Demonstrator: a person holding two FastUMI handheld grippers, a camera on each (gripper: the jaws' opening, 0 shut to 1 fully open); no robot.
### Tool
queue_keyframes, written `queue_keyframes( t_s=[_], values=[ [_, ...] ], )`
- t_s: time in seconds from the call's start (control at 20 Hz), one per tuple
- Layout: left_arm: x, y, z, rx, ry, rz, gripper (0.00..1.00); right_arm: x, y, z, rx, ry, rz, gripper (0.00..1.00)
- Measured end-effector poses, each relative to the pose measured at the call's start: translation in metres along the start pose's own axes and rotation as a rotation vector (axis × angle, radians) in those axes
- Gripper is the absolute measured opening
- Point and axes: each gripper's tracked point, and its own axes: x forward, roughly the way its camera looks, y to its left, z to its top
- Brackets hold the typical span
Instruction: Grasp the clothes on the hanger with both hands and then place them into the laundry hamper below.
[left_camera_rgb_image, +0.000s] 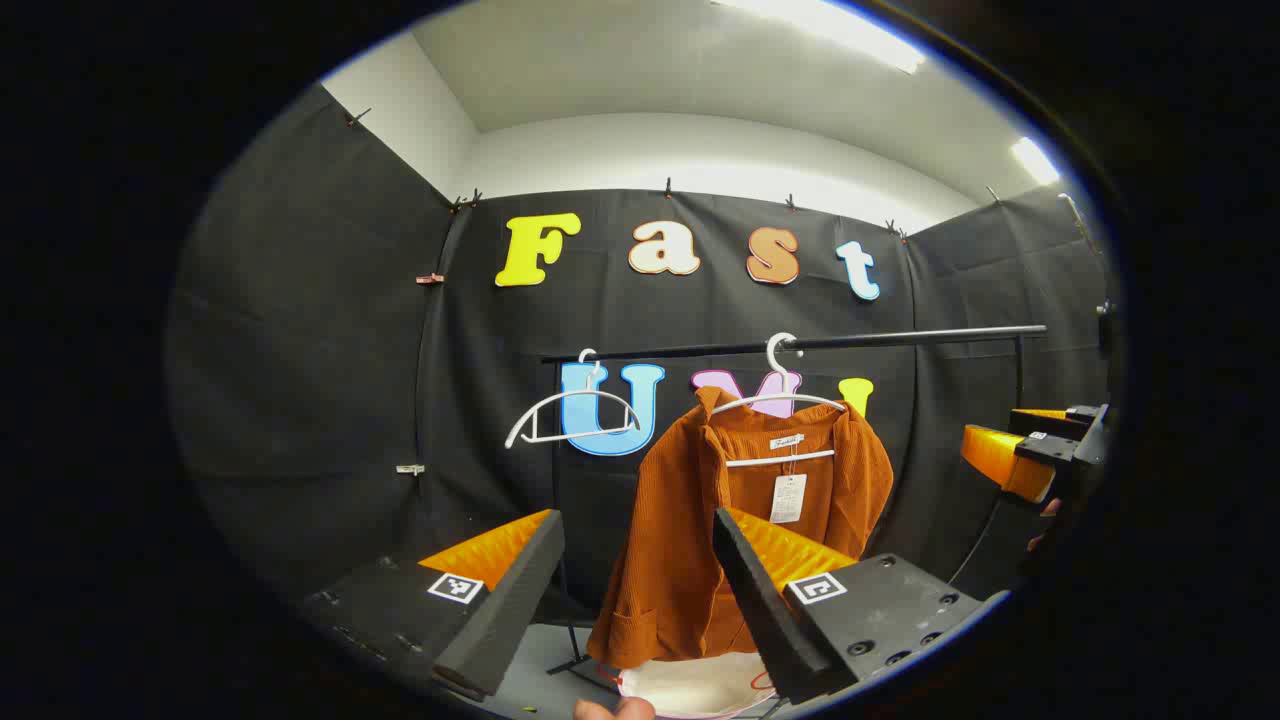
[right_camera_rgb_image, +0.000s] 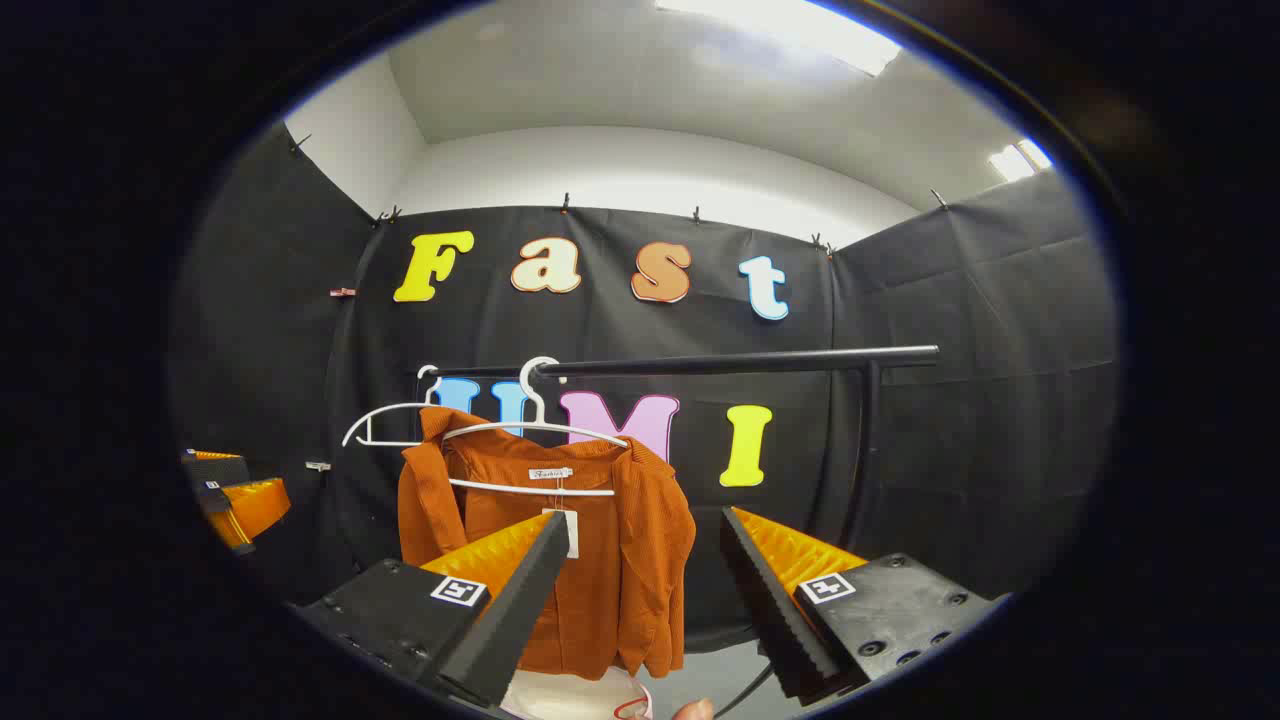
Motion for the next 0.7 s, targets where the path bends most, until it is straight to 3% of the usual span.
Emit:
queue_keyframes(
  t_s=[0.7],
  values=[
    [-0.004,-0.002,0.006,-0.004,-0.020,-0.020,0.98,-0.010,-0.002,0.011,-0.021,-0.027,-0.017,0.97]
  ],
)
